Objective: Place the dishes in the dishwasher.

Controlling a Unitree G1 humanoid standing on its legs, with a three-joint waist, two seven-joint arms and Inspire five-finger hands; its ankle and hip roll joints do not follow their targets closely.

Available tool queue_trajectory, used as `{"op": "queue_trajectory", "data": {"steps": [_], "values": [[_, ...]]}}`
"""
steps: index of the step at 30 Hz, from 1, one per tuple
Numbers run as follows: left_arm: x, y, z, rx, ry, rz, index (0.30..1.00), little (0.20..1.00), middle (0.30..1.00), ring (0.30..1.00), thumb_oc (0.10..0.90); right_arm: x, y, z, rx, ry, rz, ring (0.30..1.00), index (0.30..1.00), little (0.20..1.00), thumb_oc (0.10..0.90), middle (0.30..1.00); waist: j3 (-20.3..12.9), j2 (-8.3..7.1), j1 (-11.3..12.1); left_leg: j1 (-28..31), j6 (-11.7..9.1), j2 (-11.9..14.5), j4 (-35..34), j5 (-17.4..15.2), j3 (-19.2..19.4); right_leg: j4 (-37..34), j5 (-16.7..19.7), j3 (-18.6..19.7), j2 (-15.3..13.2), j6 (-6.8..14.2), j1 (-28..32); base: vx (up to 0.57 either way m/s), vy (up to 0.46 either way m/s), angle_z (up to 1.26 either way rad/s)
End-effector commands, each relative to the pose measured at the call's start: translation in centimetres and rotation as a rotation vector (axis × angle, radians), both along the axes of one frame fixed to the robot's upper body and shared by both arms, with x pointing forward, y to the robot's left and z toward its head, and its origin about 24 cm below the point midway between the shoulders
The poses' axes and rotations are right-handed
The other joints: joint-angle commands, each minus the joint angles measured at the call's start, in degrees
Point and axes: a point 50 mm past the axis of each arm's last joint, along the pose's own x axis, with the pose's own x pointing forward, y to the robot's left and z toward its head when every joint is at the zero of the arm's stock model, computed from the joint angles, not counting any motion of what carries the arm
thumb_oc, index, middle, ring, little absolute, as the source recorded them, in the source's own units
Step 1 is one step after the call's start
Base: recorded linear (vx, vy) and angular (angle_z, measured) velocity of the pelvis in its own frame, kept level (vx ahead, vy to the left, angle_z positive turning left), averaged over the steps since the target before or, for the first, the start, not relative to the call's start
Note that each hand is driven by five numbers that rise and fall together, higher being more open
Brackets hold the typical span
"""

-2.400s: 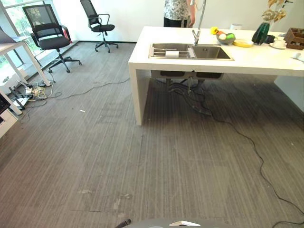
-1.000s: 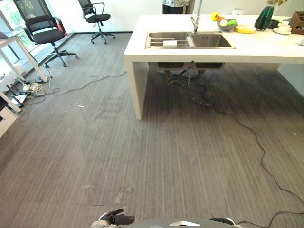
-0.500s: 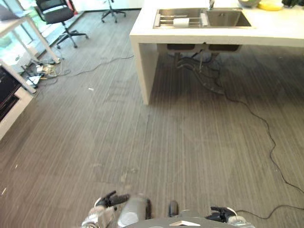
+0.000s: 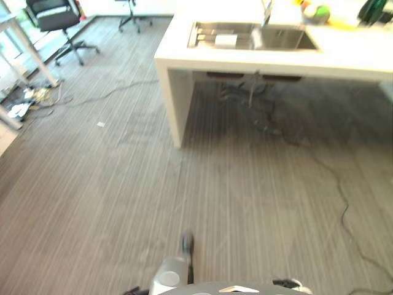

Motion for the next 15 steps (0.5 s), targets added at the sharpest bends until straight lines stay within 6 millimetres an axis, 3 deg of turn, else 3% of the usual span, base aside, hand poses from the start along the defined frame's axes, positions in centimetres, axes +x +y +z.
{"op": "queue_trajectory", "data": {"steps": [1,2,3,4,5,6,7,8,9,10,11,14,15], "values": [[14.6,0.6,8.3,0.159,-0.648,-0.052,0.9,0.9,0.9,0.9,0.8,4.9,-1.0,1.3,-0.029,-0.217,-0.069,0.9,0.9,0.9,0.8,0.9,-0.3,-1.79,-2.1,-5.2,-2.8,-0.8,0.5,-2.0,0.4,15.7,22.9,0.3,-4.2,9.1,-2.2,0.34,0.144,0.19],[16.3,0.4,10.0,0.169,-0.733,-0.076,0.9,0.9,0.9,0.9,0.8,5.5,-1.2,1.6,-0.023,-0.244,-0.078,0.9,0.9,0.9,0.8,0.9,0.3,-1.03,-3.3,-3.2,-2.6,-0.3,0.5,-3.1,-0.3,20.0,23.4,-0.5,-4.1,9.8,-4.9,0.37,0.169,0.33],[18.5,0.1,13.0,0.202,-0.88,-0.106,0.9,0.9,0.9,0.9,0.8,6.4,-1.6,1.9,-0.027,-0.285,-0.098,0.9,0.9,0.9,0.8,0.9,1.1,-0.19,-4.4,-1.2,-2.3,0.2,0.5,-4.1,-0.7,24.5,24.3,-1.5,-4.2,9.8,-7.6,0.38,0.155,0.46],[20.0,-0.6,15.2,0.222,-0.98,-0.146,0.9,0.9,0.9,0.9,0.8,6.8,-1.7,2.1,-0.028,-0.302,-0.107,0.9,0.9,0.9,0.8,0.9,1.8,0.77,-5.4,0.3,-2.1,0.7,0.5,-5.0,-1.4,27.5,23.2,-1.8,-3.4,9.5,-11.1,0.26,0.11,0.71],[20.0,-0.6,15.2,0.222,-0.98,-0.145,0.9,0.9,0.9,0.9,0.8,6.8,-1.7,2.1,-0.029,-0.302,-0.107,0.9,0.9,0.9,0.8,0.9,1.6,0.96,-5.3,0.1,-2.1,0.9,0.5,-4.9,-1.4,27.4,23.4,-1.7,-3.2,9.5,-11.3,0.26,0.095,0.54],[21.8,-1.1,19.0,0.313,-1.121,-0.224,0.9,0.9,0.9,0.9,0.8,7.4,-1.8,2.4,-0.031,-0.332,-0.101,0.9,0.9,0.9,0.8,0.9,2.4,1.35,-6.2,1.4,-2.2,1.2,0.5,-5.8,-2.1,27.0,20.7,-2.7,-4.2,8.5,-14.2,0.25,0.065,0.31],[22.8,-1.7,21.9,0.362,-1.223,-0.269,0.9,0.9,0.9,0.9,0.8,7.7,-1.8,2.5,-0.028,-0.346,-0.096,0.9,0.9,0.9,0.8,0.9,2.9,1.52,-7.1,2.5,-2.4,1.0,0.5,-6.3,-2.7,24.7,19.2,-3.0,-4.6,7.7,-15.8,0.55,0.047,0.1],[23.8,-2.4,27.5,0.548,-1.395,-0.381,0.9,0.9,0.9,0.9,0.8,7.2,-0.9,2.2,-0.009,-0.335,-0.048,0.9,0.9,0.9,0.8,0.9,3.4,1.64,-8.9,4.7,-3.1,1.0,0.5,-7.7,-3.3,14.0,14.1,-4.8,-6.2,5.6,-17.9,0.58,-0.034,0.1],[23.9,-2.4,29.4,0.646,-1.441,-0.447,0.9,0.9,0.9,0.9,0.8,7.1,-1.2,2.2,-0.004,-0.343,-0.074,0.9,0.9,0.9,0.8,0.9,3.3,1.44,-9.5,6.1,-3.6,0.8,0.5,-8.8,-3.7,6.9,12.4,-5.4,-7.8,4.9,-18.0,0.46,-0.054,0.21],[23.9,-2.4,29.5,0.647,-1.441,-0.447,0.9,0.9,0.9,0.9,0.8,7.1,-1.1,2.2,-0.003,-0.343,-0.074,0.9,0.9,0.9,0.8,0.9,3.3,1.55,-9.6,6.1,-3.7,0.9,0.5,-8.7,-3.8,6.4,12.8,-5.6,-7.6,4.8,-17.8,0.29,-0.079,0.22],[24.0,-2.6,30.0,0.678,-1.454,-0.482,0.9,0.9,0.9,0.9,0.8,7.0,-1.4,2.2,-0.001,-0.342,-0.084,0.9,0.9,0.9,0.8,0.9,2.9,1.34,-10.0,6.9,-4.1,0.9,0.5,-9.6,-4.1,0.5,12.8,-4.8,-8.2,4.6,-17.7,0.26,-0.098,0.1],[24.3,-4.8,33.7,0.75,-1.584,-0.592,0.9,0.9,0.9,0.9,0.8,6.3,-1.7,2.1,0.0,-0.307,-0.081,0.9,0.9,0.9,0.8,0.9,1.8,0.75,-11.9,9.5,-5.2,1.1,0.5,-12.7,-6.0,-15.4,16.2,2.2,-9.9,5.6,-18.9,0.42,-0.176,0.12],[24.3,-5.3,33.9,0.775,-1.586,-0.633,0.9,0.9,0.9,0.9,0.8,5.7,-1.5,1.8,0.007,-0.283,-0.073,0.9,0.9,0.9,0.8,0.9,1.7,0.67,-12.3,10.4,-5.6,1.5,0.5,-13.4,-6.4,-16.8,17.7,2.9,-10.7,6.3,-19.9,0.38,-0.181,0.82]]}}
